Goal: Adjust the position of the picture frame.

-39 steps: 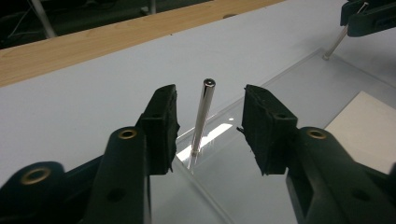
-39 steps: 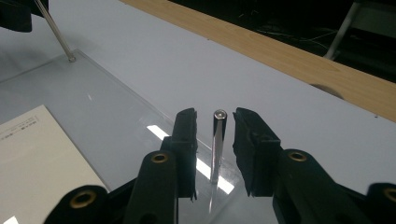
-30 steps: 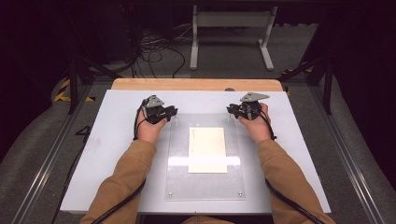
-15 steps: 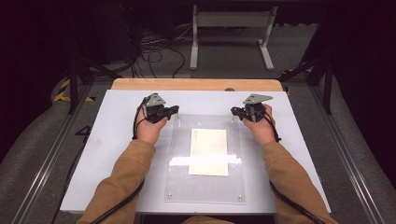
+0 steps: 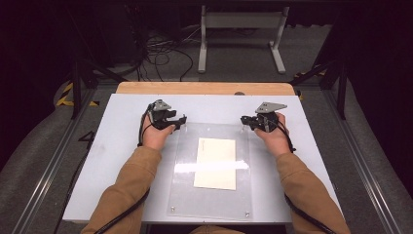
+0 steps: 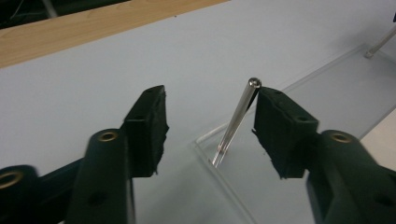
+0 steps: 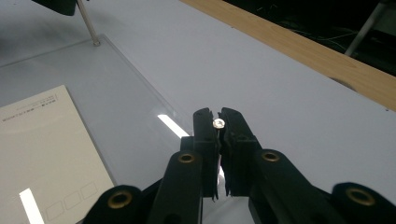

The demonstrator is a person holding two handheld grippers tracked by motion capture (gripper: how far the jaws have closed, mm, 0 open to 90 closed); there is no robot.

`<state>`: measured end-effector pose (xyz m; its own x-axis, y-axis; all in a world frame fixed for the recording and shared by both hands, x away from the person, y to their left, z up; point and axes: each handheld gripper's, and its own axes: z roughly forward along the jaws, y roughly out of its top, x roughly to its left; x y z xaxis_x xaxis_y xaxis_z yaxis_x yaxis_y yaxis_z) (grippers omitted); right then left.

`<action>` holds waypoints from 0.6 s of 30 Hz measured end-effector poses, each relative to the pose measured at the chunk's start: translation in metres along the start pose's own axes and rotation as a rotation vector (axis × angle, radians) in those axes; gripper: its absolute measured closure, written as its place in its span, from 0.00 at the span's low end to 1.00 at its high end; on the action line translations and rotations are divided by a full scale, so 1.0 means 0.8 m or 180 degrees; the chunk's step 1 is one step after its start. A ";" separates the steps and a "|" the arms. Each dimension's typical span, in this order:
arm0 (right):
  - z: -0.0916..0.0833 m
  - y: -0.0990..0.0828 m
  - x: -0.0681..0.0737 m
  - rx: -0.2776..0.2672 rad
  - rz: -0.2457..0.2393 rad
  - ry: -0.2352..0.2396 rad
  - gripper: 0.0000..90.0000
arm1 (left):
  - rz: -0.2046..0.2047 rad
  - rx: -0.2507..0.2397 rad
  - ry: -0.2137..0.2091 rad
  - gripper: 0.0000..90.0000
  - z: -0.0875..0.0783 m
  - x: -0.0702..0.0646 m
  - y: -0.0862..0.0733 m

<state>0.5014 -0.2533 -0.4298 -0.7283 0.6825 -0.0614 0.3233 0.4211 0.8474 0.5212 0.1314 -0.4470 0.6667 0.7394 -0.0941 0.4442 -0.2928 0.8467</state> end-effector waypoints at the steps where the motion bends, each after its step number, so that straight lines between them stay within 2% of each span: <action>1: 0.001 0.001 0.001 -0.0004 -0.0011 0.0016 0.95 | 0.0072 0.0000 0.0027 0.56 0.001 0.001 0.001; 3: 0.003 0.004 0.003 -0.0007 -0.0027 0.0035 0.95 | 0.0178 0.0001 -0.0014 0.63 0.001 0.001 0.001; 4: 0.005 0.005 0.004 0.0000 -0.0039 0.0036 0.95 | 0.0181 0.0021 -0.0054 0.69 0.001 0.000 0.001; 5: 0.005 0.005 0.004 0.0002 -0.0041 0.0038 0.95 | 0.0251 0.0049 -0.0076 0.79 -0.001 -0.005 0.002; 6: 0.005 0.005 0.004 0.0002 -0.0041 0.0038 0.95 | 0.0251 0.0049 -0.0076 0.91 -0.001 -0.005 0.002; 8: 0.008 0.007 0.004 -0.0013 -0.0019 0.0058 0.95 | 0.0359 0.0114 0.0004 0.94 -0.004 -0.012 0.004; 12: 0.013 0.008 0.006 -0.0012 -0.0013 0.0089 0.95 | 0.0320 0.0125 -0.0025 0.94 -0.011 -0.008 0.000; 13: 0.014 0.009 0.007 -0.0014 -0.0015 0.0099 0.95 | 0.0353 0.0111 0.0000 0.94 -0.013 -0.007 -0.001; 14: 0.015 0.009 0.008 -0.0016 -0.0013 0.0110 0.95 | 0.0311 0.0103 -0.0019 0.94 -0.014 -0.008 -0.003; 18: 0.017 0.009 0.009 -0.0013 -0.0020 0.0127 0.95 | 0.0340 0.0098 -0.0018 0.94 -0.017 -0.007 -0.005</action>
<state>0.5067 -0.2369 -0.4310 -0.7539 0.6554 -0.0457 0.3162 0.4229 0.8492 0.5077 0.1369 -0.4431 0.7145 0.6996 -0.0073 0.3887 -0.3883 0.8355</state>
